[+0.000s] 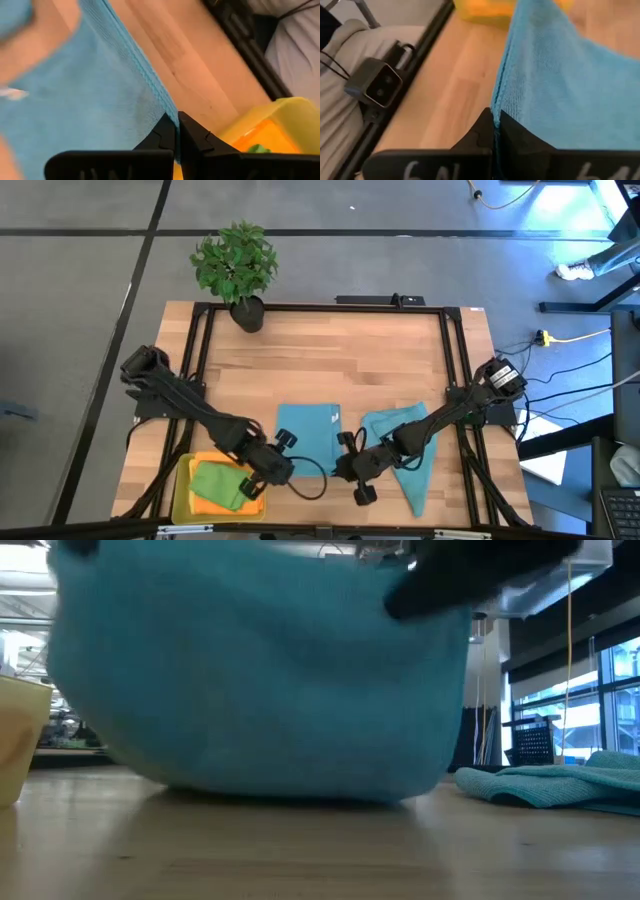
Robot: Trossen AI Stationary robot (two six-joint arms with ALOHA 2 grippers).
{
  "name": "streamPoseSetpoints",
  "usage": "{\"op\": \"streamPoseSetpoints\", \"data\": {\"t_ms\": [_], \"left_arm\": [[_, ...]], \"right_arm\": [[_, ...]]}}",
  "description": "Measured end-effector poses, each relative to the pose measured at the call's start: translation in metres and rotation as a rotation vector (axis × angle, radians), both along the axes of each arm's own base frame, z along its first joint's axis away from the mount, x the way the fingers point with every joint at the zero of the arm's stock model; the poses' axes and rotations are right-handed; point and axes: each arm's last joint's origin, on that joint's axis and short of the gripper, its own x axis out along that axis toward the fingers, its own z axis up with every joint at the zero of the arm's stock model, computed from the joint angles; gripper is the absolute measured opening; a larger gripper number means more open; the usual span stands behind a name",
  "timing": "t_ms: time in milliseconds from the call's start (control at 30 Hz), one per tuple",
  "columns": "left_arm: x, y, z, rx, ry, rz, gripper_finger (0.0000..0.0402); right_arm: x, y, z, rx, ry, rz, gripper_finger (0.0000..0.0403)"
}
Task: Fold microfiber towels
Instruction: Fold the top blue microfiber cloth
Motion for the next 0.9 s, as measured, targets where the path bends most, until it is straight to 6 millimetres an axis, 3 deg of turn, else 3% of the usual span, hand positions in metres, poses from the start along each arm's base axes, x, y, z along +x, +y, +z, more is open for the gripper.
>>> {"op": "streamPoseSetpoints", "data": {"t_ms": [133, 233, 600, 900], "left_arm": [[-0.011, 0.01, 0.018, 0.01, -0.066, -0.001, 0.0], [-0.014, 0.03, 0.017, 0.022, -0.069, 0.037, 0.0], [-0.024, 0.113, -0.04, -0.068, 0.054, 0.22, 0.0], [-0.029, 0.153, -0.062, -0.066, 0.102, 0.336, 0.0]], "right_arm": [[0.004, -0.001, 0.01, -0.058, 0.011, -0.029, 0.0002], [0.007, -0.012, 0.011, -0.088, 0.053, -0.145, 0.0002], [0.025, -0.076, -0.008, -0.044, 0.109, -0.354, 0.0002], [0.031, -0.125, -0.03, -0.027, 0.084, -0.486, 0.0002]]}}
